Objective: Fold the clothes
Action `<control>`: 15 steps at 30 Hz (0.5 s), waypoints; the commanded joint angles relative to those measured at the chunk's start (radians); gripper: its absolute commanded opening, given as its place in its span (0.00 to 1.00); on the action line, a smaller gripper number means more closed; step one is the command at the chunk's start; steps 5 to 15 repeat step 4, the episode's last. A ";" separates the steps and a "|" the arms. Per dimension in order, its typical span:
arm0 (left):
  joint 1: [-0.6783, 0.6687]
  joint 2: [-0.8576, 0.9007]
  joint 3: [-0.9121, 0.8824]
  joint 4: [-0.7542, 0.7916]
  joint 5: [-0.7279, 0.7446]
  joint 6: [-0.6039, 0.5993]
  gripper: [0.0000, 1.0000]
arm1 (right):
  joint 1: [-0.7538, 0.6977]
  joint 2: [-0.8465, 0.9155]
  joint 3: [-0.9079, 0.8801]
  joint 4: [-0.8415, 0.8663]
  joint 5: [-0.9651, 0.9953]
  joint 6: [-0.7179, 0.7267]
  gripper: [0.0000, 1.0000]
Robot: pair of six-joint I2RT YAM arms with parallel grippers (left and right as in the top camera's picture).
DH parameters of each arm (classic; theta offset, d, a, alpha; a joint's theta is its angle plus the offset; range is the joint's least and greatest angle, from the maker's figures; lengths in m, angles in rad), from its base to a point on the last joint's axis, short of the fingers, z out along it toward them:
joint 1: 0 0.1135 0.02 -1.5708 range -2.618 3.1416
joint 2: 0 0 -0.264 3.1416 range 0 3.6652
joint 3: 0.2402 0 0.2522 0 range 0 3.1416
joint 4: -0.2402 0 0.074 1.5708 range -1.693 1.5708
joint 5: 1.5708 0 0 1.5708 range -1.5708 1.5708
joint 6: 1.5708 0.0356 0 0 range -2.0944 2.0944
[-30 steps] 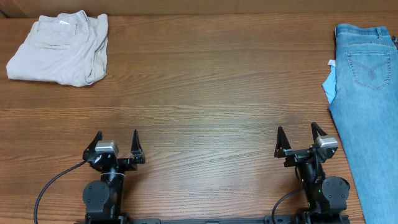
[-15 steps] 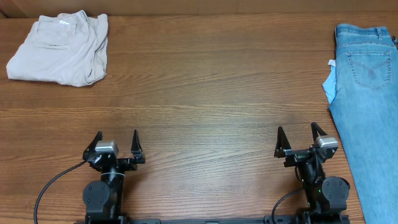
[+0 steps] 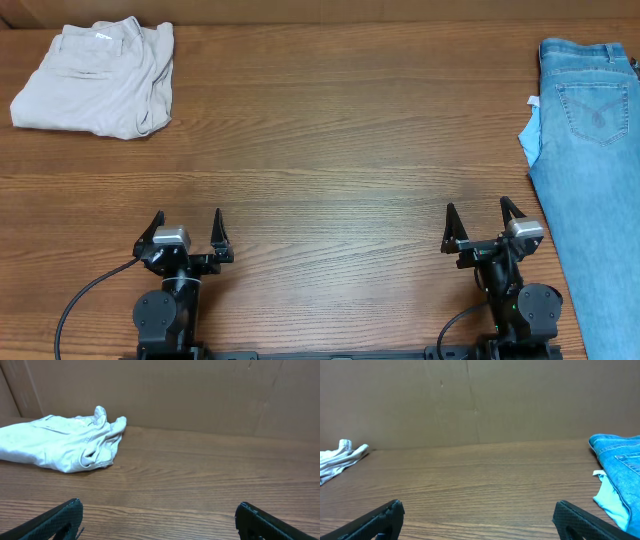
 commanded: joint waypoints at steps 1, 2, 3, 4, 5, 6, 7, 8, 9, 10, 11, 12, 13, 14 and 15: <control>0.007 -0.012 -0.004 -0.002 -0.013 0.019 1.00 | 0.003 -0.010 -0.011 0.005 -0.005 -0.003 1.00; 0.007 -0.012 -0.004 -0.002 -0.013 0.019 1.00 | 0.003 -0.010 -0.011 0.005 -0.005 -0.003 1.00; 0.007 -0.012 -0.004 -0.002 -0.013 0.019 1.00 | 0.003 -0.010 -0.011 0.005 -0.005 -0.003 1.00; 0.007 -0.012 -0.004 -0.002 -0.013 0.019 1.00 | 0.003 -0.010 -0.011 0.005 -0.005 -0.003 1.00; 0.007 -0.012 -0.004 -0.002 -0.013 0.019 1.00 | 0.003 -0.010 -0.011 0.005 -0.005 -0.003 1.00; 0.007 -0.012 -0.004 -0.002 -0.013 0.019 1.00 | 0.003 -0.010 -0.011 0.005 -0.005 -0.003 1.00; 0.007 -0.012 -0.004 -0.002 -0.013 0.019 1.00 | 0.003 -0.010 -0.011 0.005 -0.005 -0.003 1.00; 0.007 -0.012 -0.004 -0.002 -0.013 0.019 1.00 | 0.003 -0.010 -0.011 0.005 -0.005 -0.003 1.00; 0.007 -0.012 -0.004 -0.002 -0.013 0.019 1.00 | 0.003 -0.010 -0.011 0.005 -0.005 -0.003 1.00; 0.007 -0.012 -0.004 -0.002 -0.013 0.019 1.00 | 0.003 -0.010 -0.011 0.005 -0.005 -0.003 1.00; 0.007 -0.012 -0.004 -0.002 -0.013 0.019 1.00 | 0.003 -0.010 -0.011 0.005 -0.005 -0.003 1.00; 0.007 -0.012 -0.004 -0.002 -0.013 0.019 1.00 | 0.003 -0.010 -0.011 0.005 -0.005 -0.003 1.00; 0.007 -0.012 -0.004 -0.002 -0.013 0.019 1.00 | 0.003 -0.010 -0.011 0.005 -0.005 -0.003 1.00; 0.007 -0.012 -0.004 -0.002 -0.013 0.019 1.00 | 0.003 -0.010 -0.011 0.005 -0.005 -0.003 1.00; 0.007 -0.012 -0.004 -0.002 -0.013 0.019 1.00 | 0.003 -0.010 -0.011 0.005 -0.005 -0.003 1.00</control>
